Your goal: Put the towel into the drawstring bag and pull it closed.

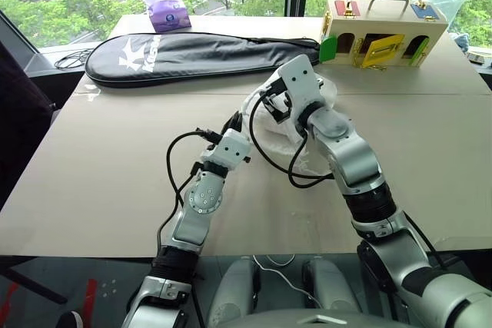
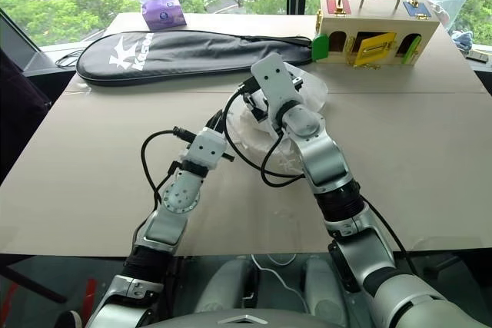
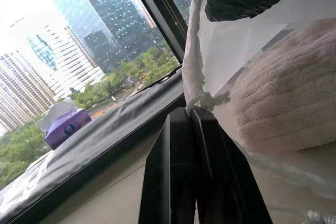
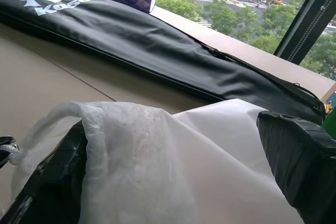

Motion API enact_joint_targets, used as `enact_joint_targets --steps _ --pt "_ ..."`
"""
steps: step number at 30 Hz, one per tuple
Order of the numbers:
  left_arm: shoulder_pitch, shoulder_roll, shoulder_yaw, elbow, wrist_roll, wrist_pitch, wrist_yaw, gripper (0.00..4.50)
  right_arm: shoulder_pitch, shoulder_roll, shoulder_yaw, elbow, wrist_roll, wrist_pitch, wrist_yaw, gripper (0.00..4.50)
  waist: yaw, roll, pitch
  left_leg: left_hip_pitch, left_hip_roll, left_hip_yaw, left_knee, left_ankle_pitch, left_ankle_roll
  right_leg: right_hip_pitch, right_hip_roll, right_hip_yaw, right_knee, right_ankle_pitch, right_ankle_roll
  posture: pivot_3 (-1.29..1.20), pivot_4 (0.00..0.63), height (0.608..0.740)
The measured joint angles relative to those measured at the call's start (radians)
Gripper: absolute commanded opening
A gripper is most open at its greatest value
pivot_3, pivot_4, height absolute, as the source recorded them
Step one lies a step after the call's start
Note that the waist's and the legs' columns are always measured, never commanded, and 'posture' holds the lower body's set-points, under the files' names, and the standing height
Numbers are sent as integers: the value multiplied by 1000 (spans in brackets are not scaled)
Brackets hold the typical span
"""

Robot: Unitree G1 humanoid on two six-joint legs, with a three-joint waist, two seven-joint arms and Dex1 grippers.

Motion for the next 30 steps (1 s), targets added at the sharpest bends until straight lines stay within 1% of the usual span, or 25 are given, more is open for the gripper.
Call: enact_joint_targets --steps 6,14,15,16,17,19,20,21,23,24,30 --pt "12 7 4 -23 10 -6 19 27 1 0 1 0 0 0 0 4500 0 0 0 0 0 0 0 0 0 0 0 0 0 0 0 0 150 740" --pt "45 18 83 -127 30 14 69 27 13 -6 3 0 -9 7 -1 4500 0 0 0 0 0 0 0 0 0 0 0 0 0 0 0 0 150 740" --pt "56 15 90 -135 29 23 71 0 13 -7 3 0 -10 8 -1 4003 -1 0 0 0 0 0 0 0 0 0 0 0 0 0 0 0 150 740" --pt "66 15 96 -138 28 30 71 0 13 -7 3 0 -12 8 -2 3684 -1 0 0 0 0 0 0 0 0 0 0 0 0 0 0 0 150 740" --pt "77 14 108 -138 28 39 71 0 13 -8 3 0 -14 8 -2 3260 -1 0 0 0 0 0 0 0 0 0 0 0 0 0 0 0 150 740" --pt "89 12 124 -141 23 55 72 0 14 -9 2 0 -20 9 -3 2257 -1 0 0 0 0 0 0 0 0 0 0 0 0 0 0 0 150 740" --pt "92 9 129 -143 19 60 72 0 15 -9 2 0 -21 9 -3 1926 -1 0 0 0 0 0 0 0 0 0 0 0 0 0 0 0 150 740" --pt "96 1 140 -148 10 72 75 0 16 -9 2 0 -23 9 -3 1442 -1 0 0 0 0 0 0 0 0 0 0 0 0 0 0 0 150 740" --pt "96 -6 168 -148 -7 95 90 0 17 -8 2 0 -24 10 -3 254 -1 0 0 0 0 0 0 0 0 0 0 0 0 0 0 0 150 740" --pt "96 -6 175 -148 -11 99 93 0 17 -8 2 0 -24 10 -3 47 -1 0 0 0 0 0 0 0 0 0 0 0 0 0 0 0 150 740" --pt "98 -11 190 -148 -21 117 94 0 24 -7 2 0 -25 13 -3 47 -1 0 0 0 0 0 0 0 0 0 -1 0 0 0 0 0 150 740"
